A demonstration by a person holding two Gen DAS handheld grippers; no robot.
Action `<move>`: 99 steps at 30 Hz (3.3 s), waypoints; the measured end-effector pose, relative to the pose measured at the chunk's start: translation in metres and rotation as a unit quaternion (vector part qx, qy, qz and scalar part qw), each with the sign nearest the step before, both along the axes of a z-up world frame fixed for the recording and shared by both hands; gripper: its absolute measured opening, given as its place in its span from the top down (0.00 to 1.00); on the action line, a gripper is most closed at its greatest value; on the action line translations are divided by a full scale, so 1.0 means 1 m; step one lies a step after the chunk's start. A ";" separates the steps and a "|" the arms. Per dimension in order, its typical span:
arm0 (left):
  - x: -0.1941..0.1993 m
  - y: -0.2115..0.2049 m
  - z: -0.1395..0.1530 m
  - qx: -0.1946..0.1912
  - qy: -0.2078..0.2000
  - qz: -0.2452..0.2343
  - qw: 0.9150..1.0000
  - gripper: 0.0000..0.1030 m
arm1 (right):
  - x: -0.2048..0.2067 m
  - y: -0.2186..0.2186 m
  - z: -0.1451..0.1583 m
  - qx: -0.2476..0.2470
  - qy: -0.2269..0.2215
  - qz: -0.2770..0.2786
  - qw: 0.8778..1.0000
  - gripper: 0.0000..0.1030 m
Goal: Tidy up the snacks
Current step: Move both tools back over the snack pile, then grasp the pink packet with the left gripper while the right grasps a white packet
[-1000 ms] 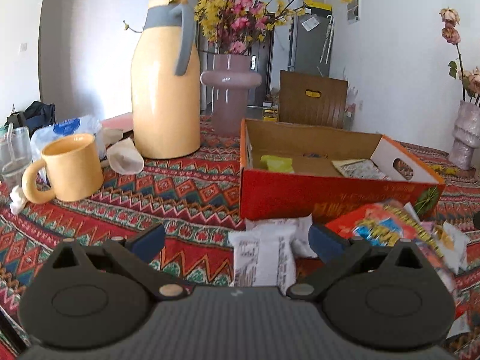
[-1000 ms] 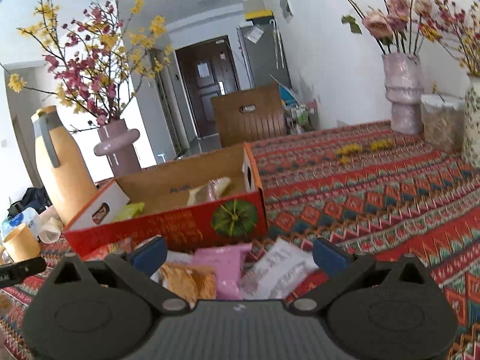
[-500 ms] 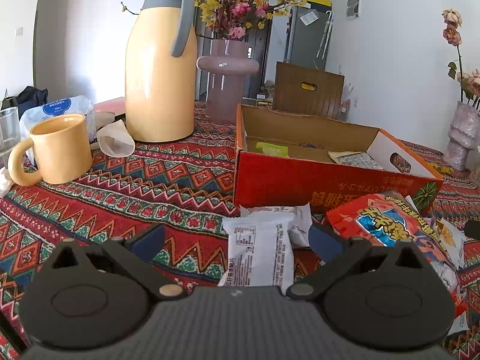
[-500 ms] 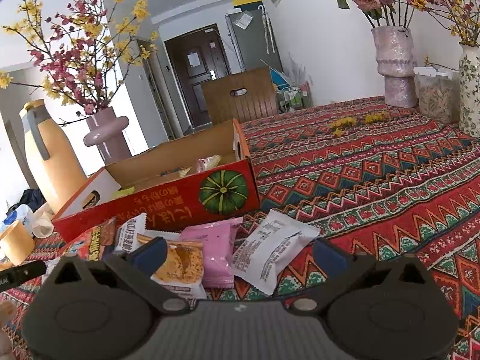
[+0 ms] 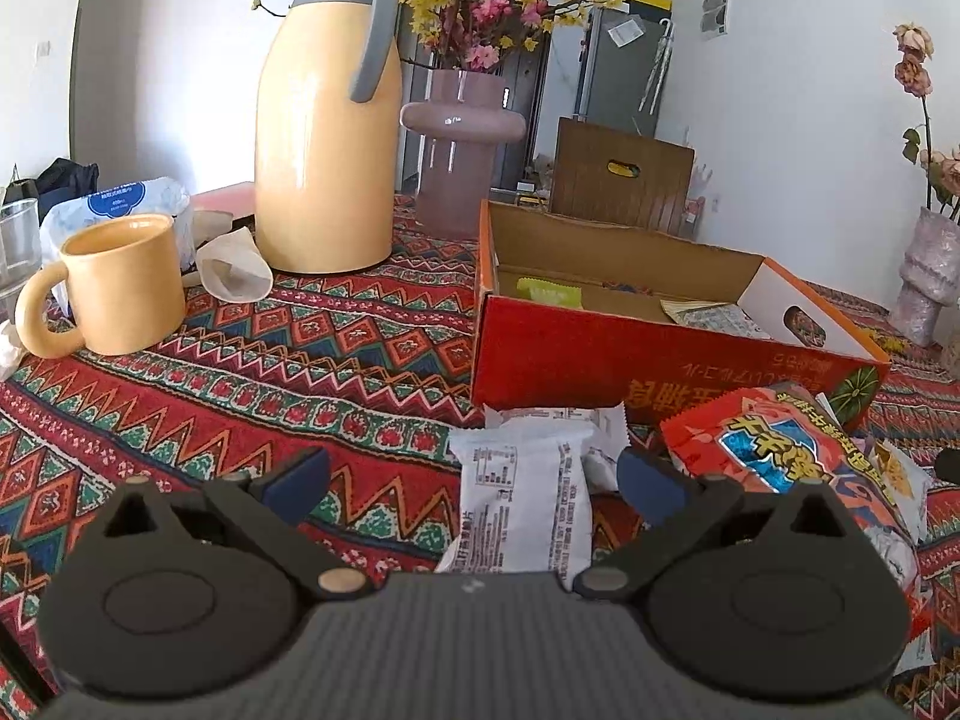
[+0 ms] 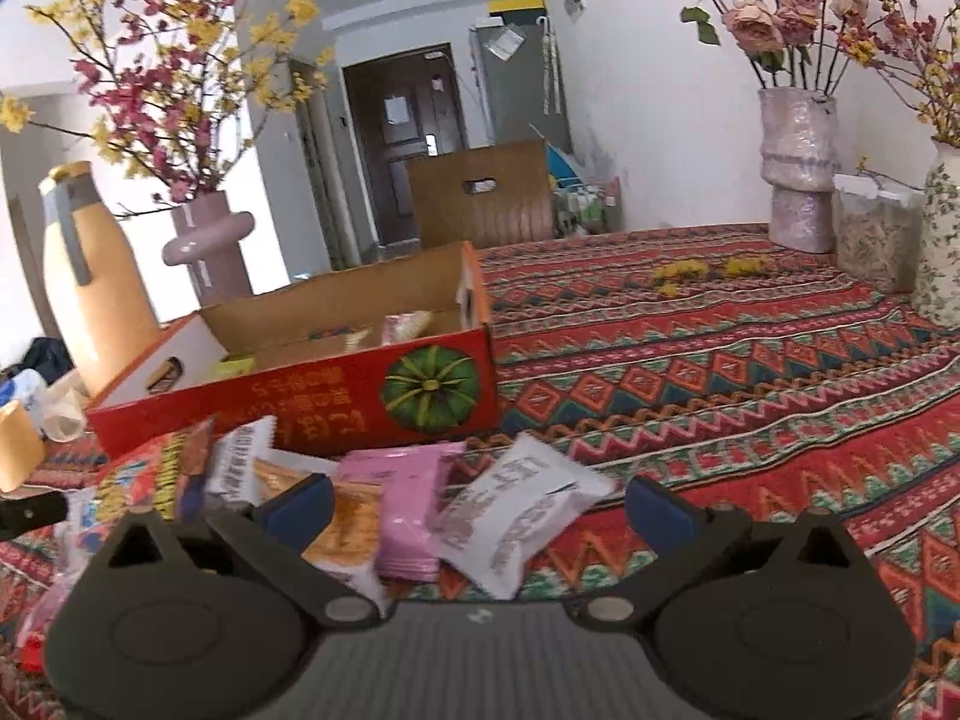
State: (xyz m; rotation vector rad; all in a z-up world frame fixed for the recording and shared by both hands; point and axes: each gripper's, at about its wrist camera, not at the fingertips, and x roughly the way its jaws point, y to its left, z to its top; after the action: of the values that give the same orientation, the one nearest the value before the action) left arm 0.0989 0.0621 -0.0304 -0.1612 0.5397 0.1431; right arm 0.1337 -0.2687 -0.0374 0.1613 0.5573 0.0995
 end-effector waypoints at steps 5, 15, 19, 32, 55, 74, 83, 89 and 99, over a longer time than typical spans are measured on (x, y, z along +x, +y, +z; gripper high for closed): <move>0.001 0.001 0.000 -0.004 0.003 0.001 1.000 0.00 | 0.012 -0.005 0.000 -0.022 0.019 0.004 1.000 0.00; 0.002 0.001 -0.001 -0.006 0.009 0.003 1.000 0.00 | 0.055 -0.001 -0.012 -0.076 0.078 -0.016 0.994 0.00; 0.003 0.002 -0.002 -0.007 0.011 0.004 1.000 0.00 | 0.072 0.001 -0.019 -0.078 0.103 -0.031 0.991 0.00; 0.006 0.003 -0.003 -0.015 0.017 0.000 1.000 0.00 | 0.066 -0.001 -0.032 -0.078 0.116 -0.032 0.990 0.00; 0.006 0.004 -0.004 -0.018 0.018 0.002 1.000 0.00 | 0.008 -0.013 -0.017 -0.041 0.040 -0.024 0.998 0.88; -0.008 0.002 0.012 -0.016 0.042 0.002 0.999 0.00 | -0.037 -0.017 0.003 0.005 -0.022 -0.019 1.000 0.97; -0.024 -0.024 0.008 -0.006 0.094 -0.045 0.995 0.00 | -0.051 -0.021 0.000 0.022 -0.030 -0.007 0.999 0.97; -0.021 -0.044 -0.004 0.018 0.127 -0.054 0.990 0.00 | -0.050 -0.029 -0.007 0.024 -0.014 -0.020 0.999 0.75; -0.026 -0.047 -0.008 0.020 0.135 -0.047 0.990 0.29 | -0.043 -0.017 -0.015 -0.025 0.022 0.011 0.999 0.17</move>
State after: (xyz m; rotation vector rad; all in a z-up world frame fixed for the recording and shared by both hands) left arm 0.0732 0.0149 -0.0386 -0.0765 0.8124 0.0837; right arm 0.0909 -0.2860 -0.0520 0.1091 0.6057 0.1036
